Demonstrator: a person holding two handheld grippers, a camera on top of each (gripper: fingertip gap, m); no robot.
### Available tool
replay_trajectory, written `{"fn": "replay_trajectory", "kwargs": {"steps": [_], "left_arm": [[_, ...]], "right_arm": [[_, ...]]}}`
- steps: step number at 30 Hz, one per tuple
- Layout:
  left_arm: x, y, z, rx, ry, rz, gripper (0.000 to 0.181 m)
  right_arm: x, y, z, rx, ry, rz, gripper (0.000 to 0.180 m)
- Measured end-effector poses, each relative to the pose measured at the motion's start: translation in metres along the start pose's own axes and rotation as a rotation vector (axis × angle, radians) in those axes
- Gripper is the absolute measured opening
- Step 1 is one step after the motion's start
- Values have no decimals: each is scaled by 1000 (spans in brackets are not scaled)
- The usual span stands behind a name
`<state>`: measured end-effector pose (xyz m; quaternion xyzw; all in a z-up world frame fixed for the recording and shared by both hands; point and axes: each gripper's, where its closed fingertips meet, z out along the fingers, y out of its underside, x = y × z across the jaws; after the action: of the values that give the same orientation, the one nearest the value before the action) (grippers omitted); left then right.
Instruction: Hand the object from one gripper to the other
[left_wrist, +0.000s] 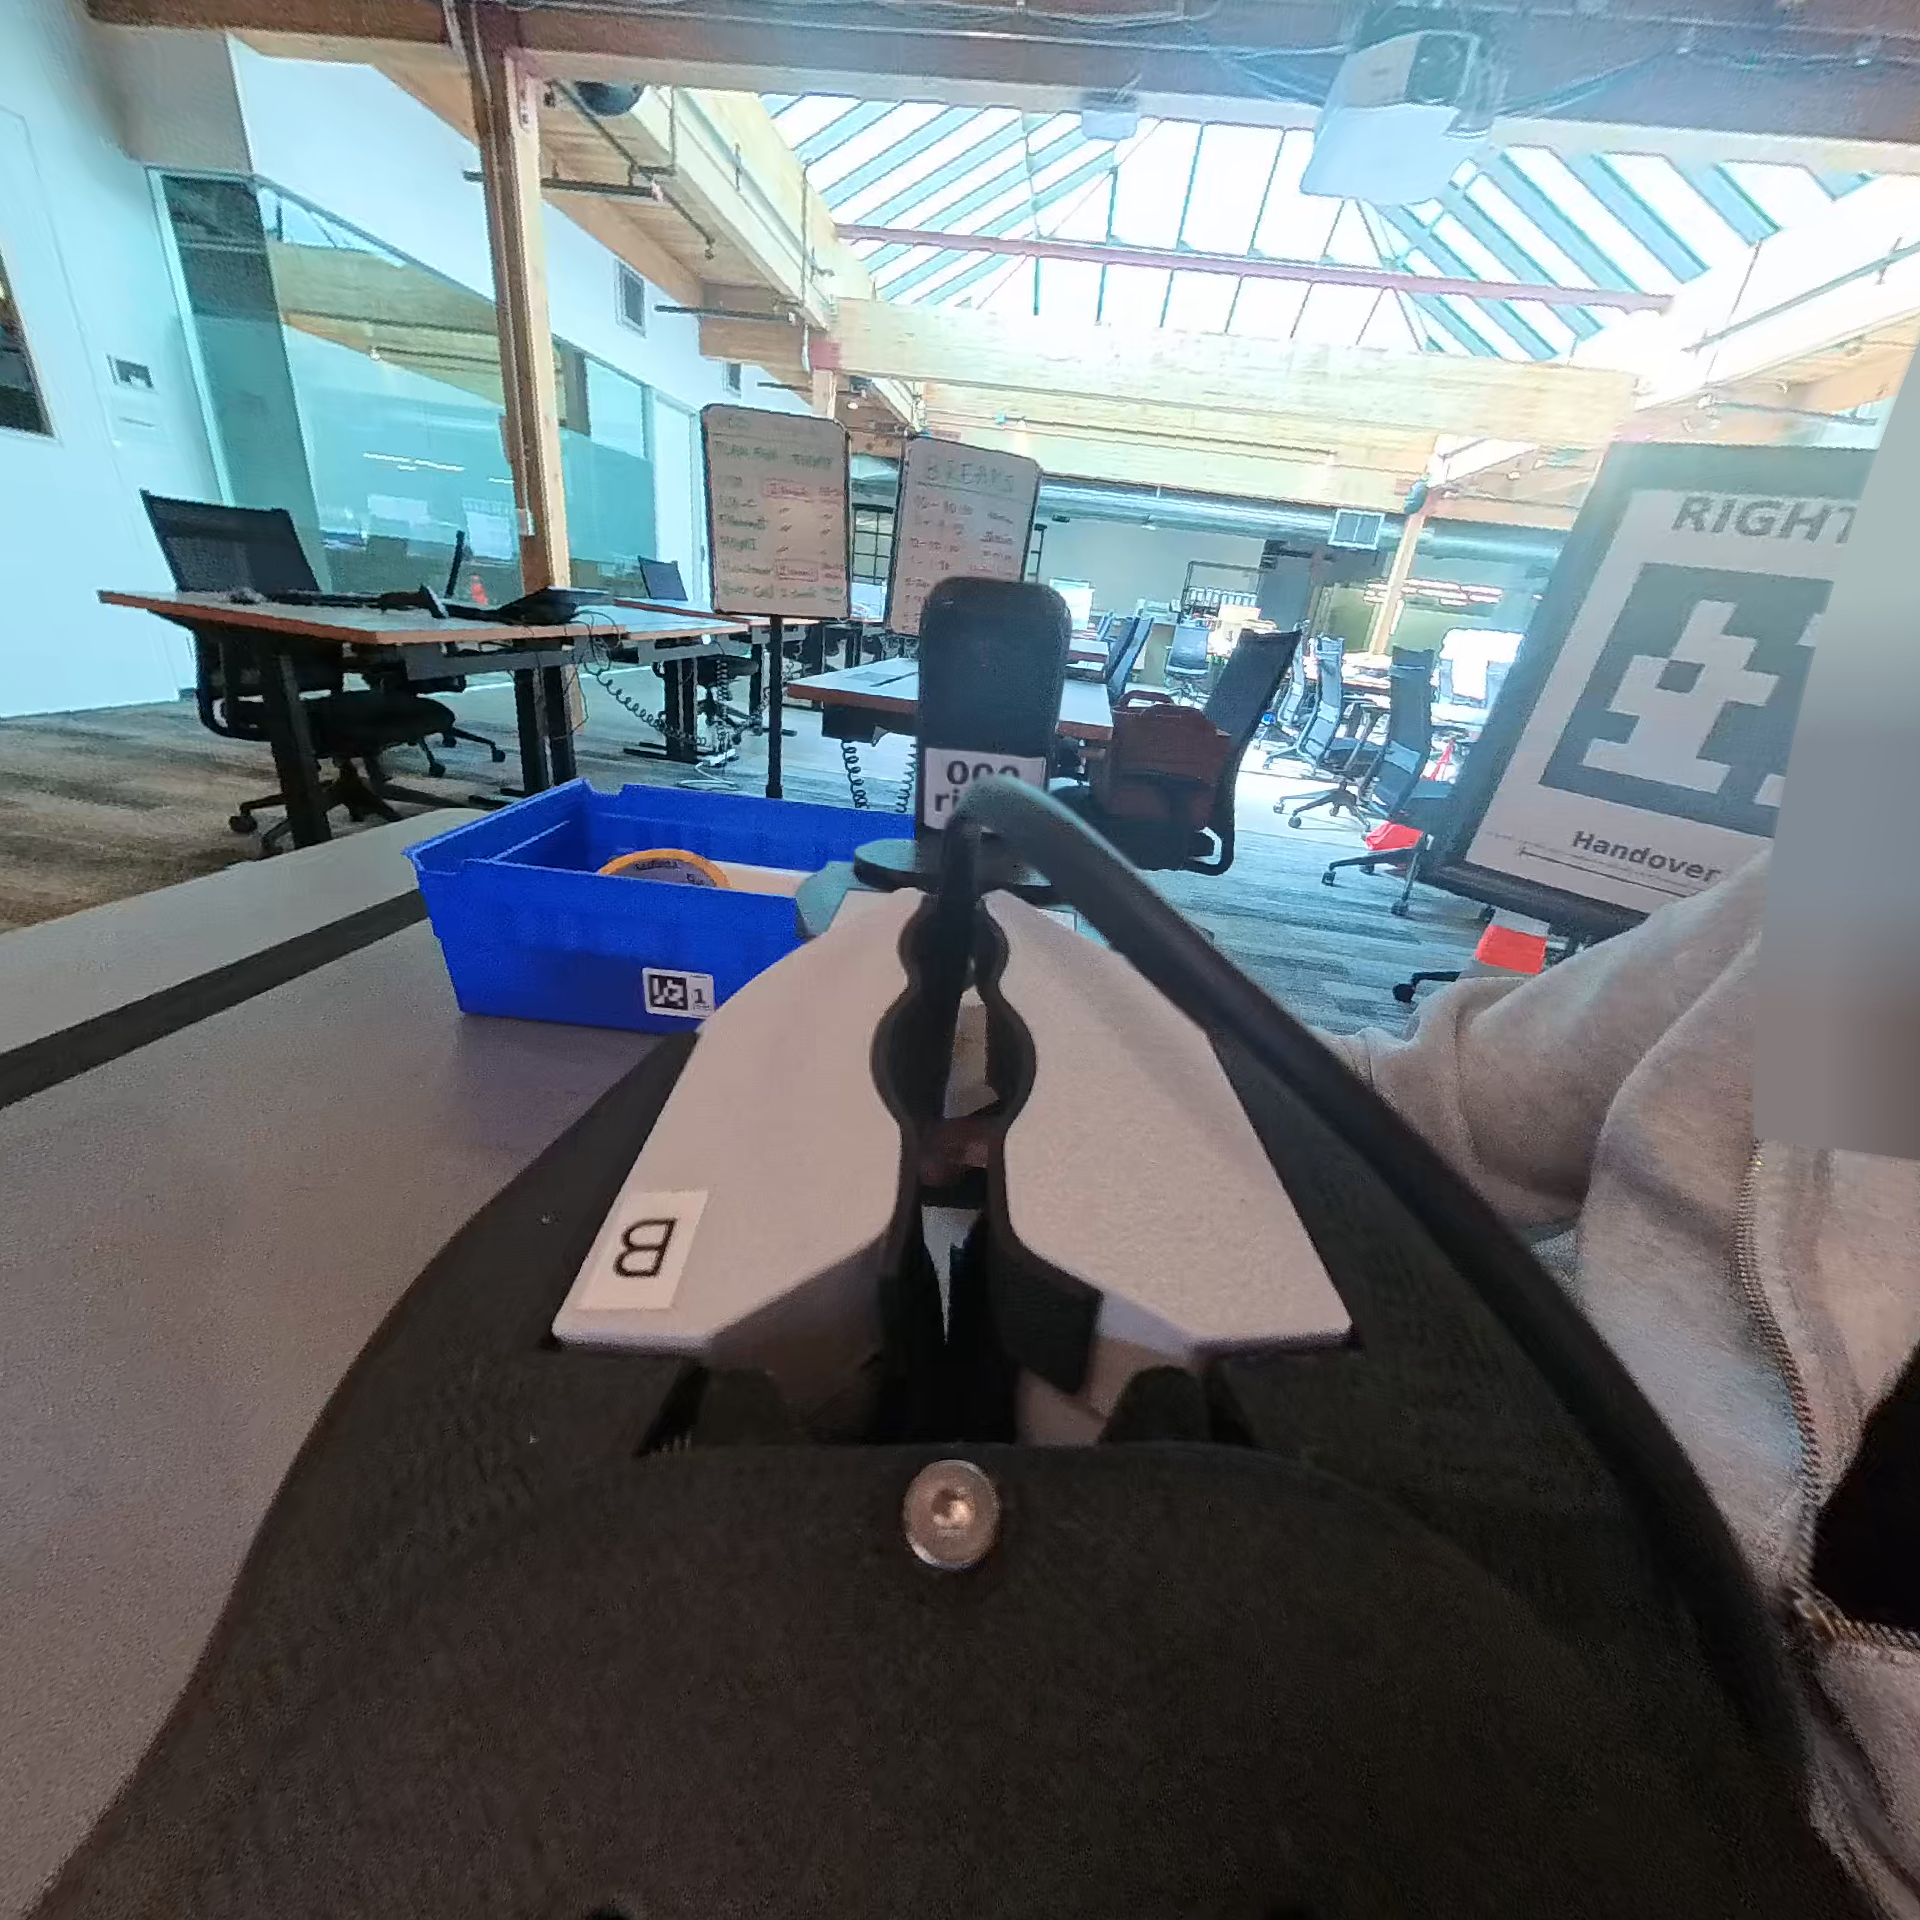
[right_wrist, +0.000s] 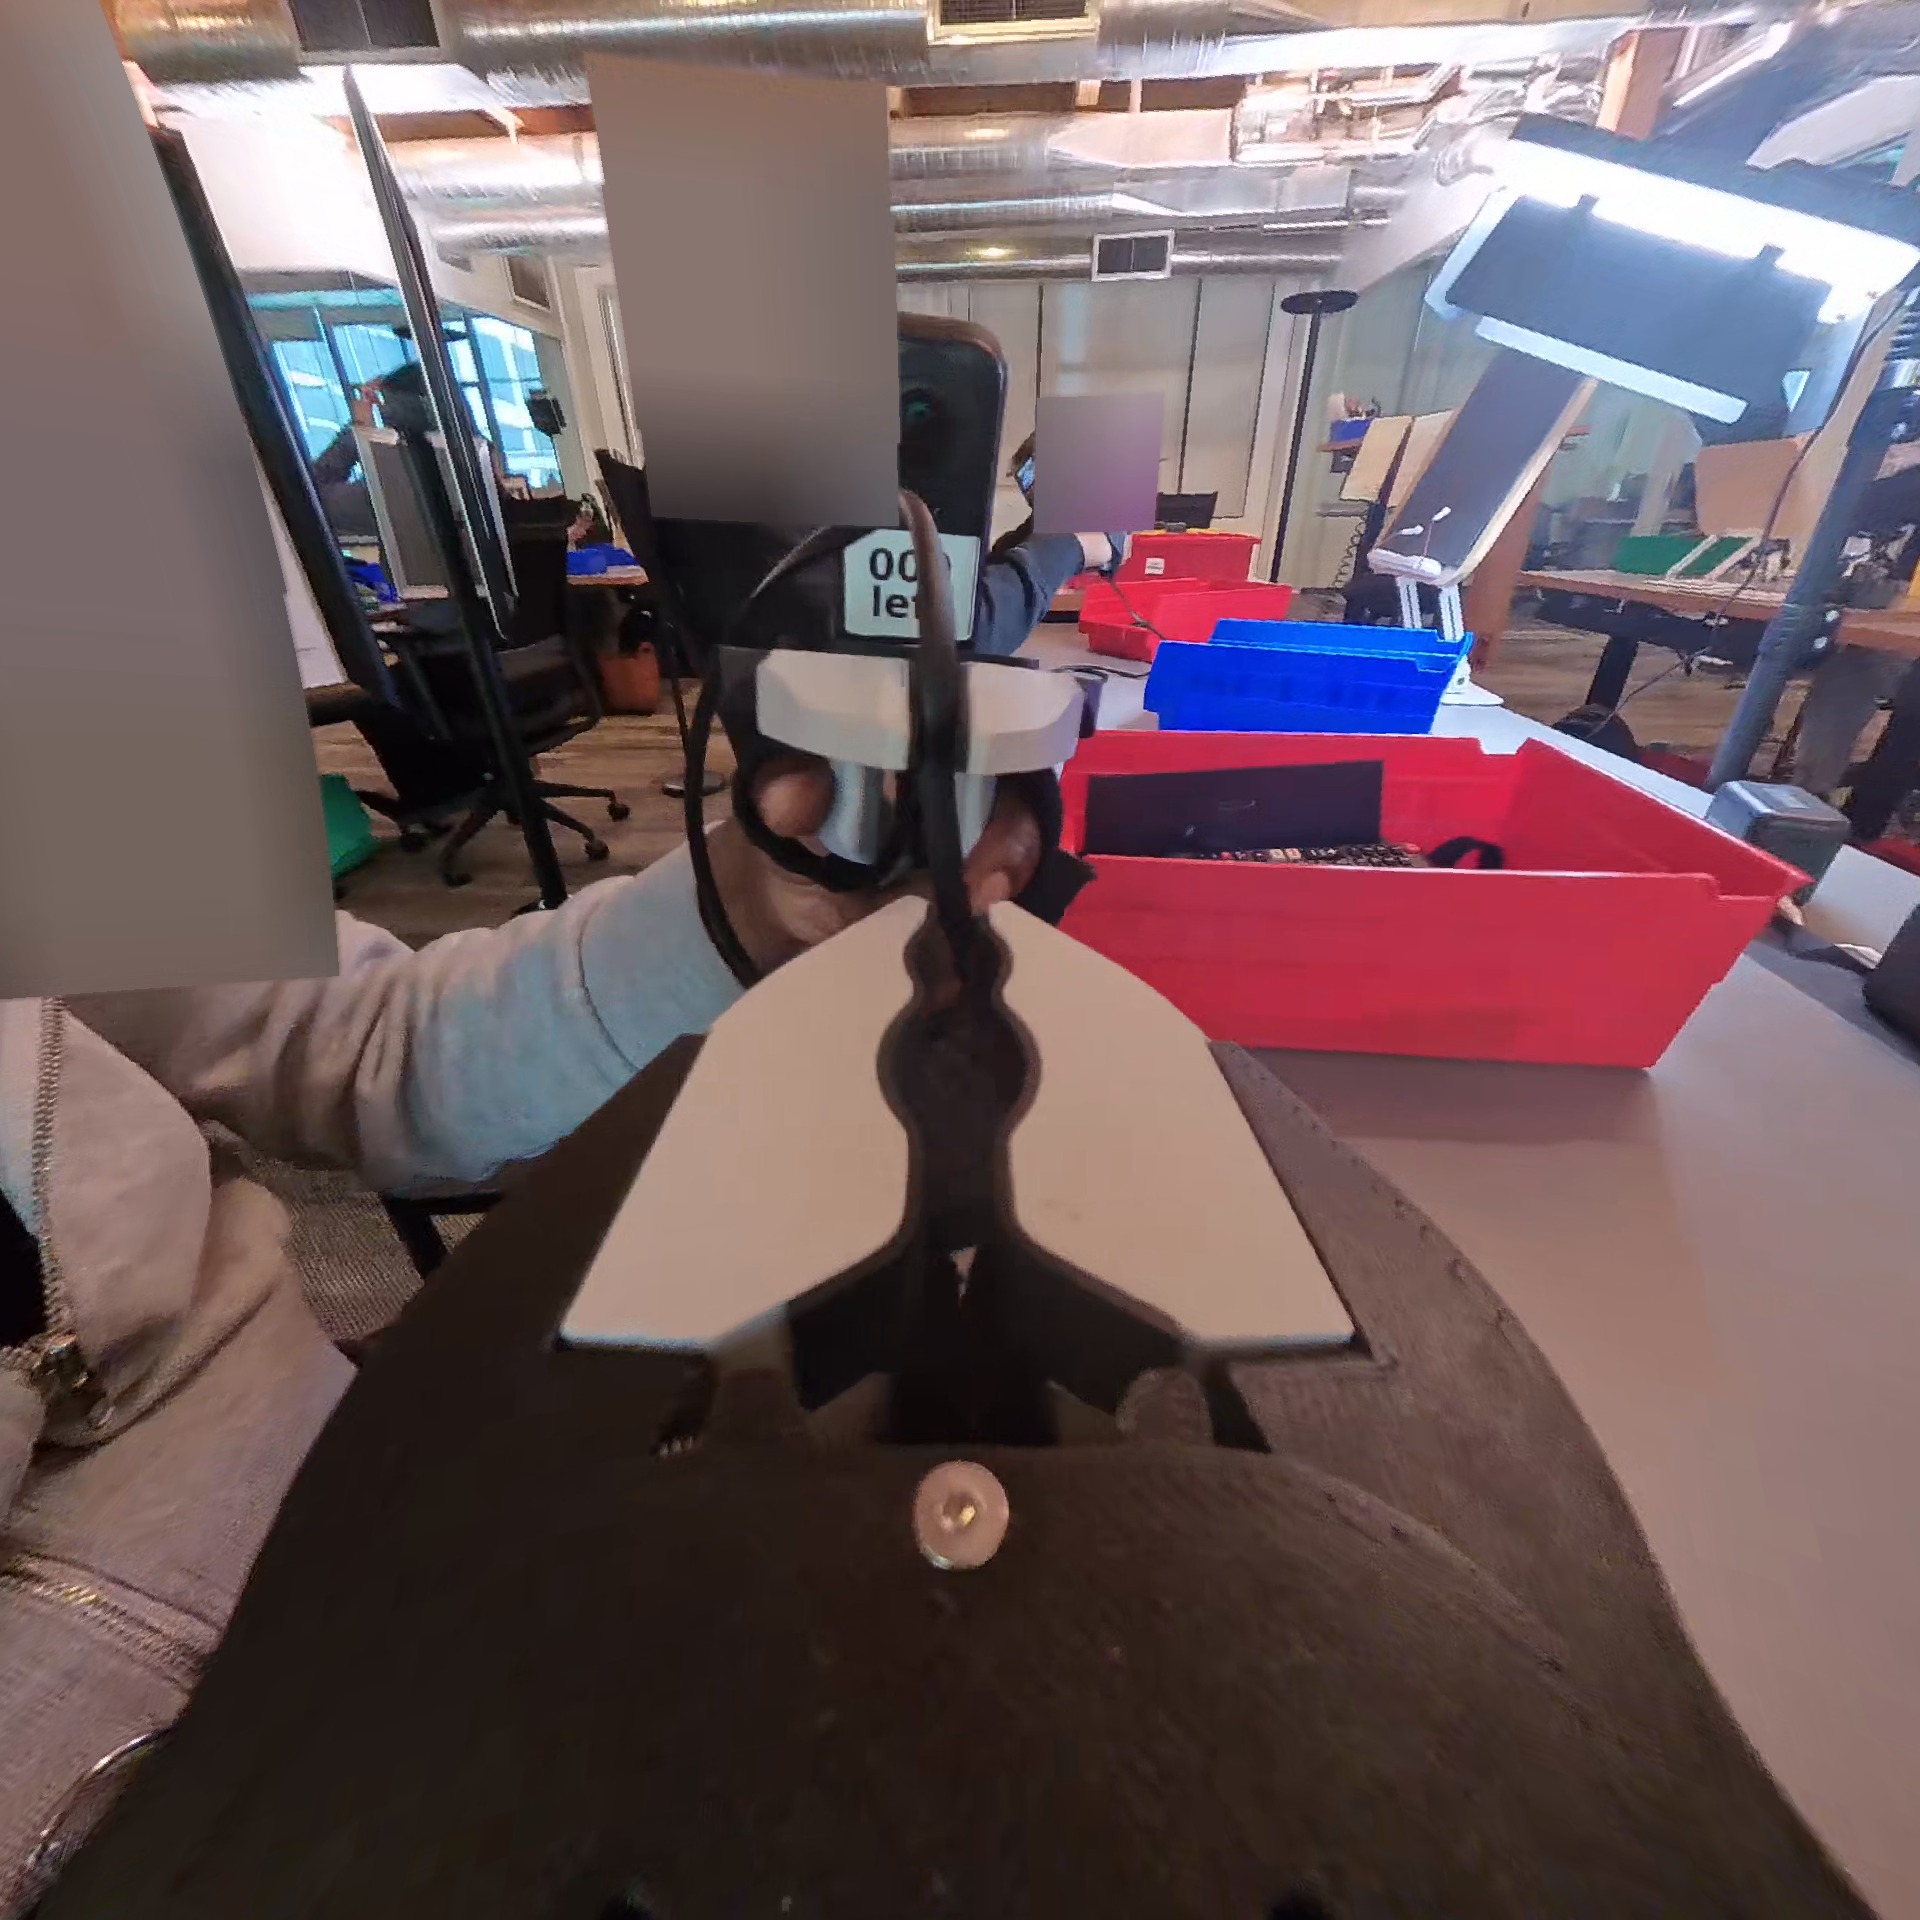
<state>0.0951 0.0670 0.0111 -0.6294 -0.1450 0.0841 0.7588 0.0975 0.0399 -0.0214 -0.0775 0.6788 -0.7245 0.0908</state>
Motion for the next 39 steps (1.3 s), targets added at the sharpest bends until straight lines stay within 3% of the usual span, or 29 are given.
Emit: {"fn": "replay_trajectory", "kwargs": {"steps": [2, 5, 7, 9, 11, 14, 17, 24, 27, 30, 32, 33, 34, 39], "left_arm": [[-6, 3, 0, -8, 11, -22, 7], [-19, 24, 1, -98, 36, -12, 29], [-26, 46, 6, -188, 80, -51, 34], [-30, 64, 14, -234, 139, -106, 28], [-31, 79, 19, -268, 193, -157, 4], [-36, 86, 19, -267, 204, -173, 3], [-41, 81, 20, -199, 189, -120, 3], [-27, 37, 6, 105, 171, 52, 3], [-26, 28, -1, 168, 172, 85, 3], [-30, 38, 7, 115, 153, 105, 4], [-29, 42, 11, 91, 162, 116, 3], [-28, 40, 12, 101, 164, 110, 3], [-30, 41, 12, 94, 154, 108, 3], [-37, 40, 5, 94, 108, 102, 3]], "right_arm": [[3, 2, -4, 22, 4, 31, 5], [14, 0, -16, 96, 38, 96, 4], [25, -2, -24, 143, 64, 169, 4], [32, 2, -27, 162, 77, 207, 4], [36, 8, -28, 171, 74, 236, 3], [42, 16, -29, 167, 61, 297, 4], [43, 15, -29, 207, 29, 389, 6], [41, 4, -28, 273, 34, 458, 37], [35, 24, -14, 144, 30, 402, 50], [23, 52, 1, -31, -9, 318, 56], [18, 61, 7, -87, -7, 239, 39], [19, 66, 8, -122, 19, 198, 10], [20, 70, 8, -150, 32, 171, 2], [20, 68, 6, -154, 30, 194, 0]]}}
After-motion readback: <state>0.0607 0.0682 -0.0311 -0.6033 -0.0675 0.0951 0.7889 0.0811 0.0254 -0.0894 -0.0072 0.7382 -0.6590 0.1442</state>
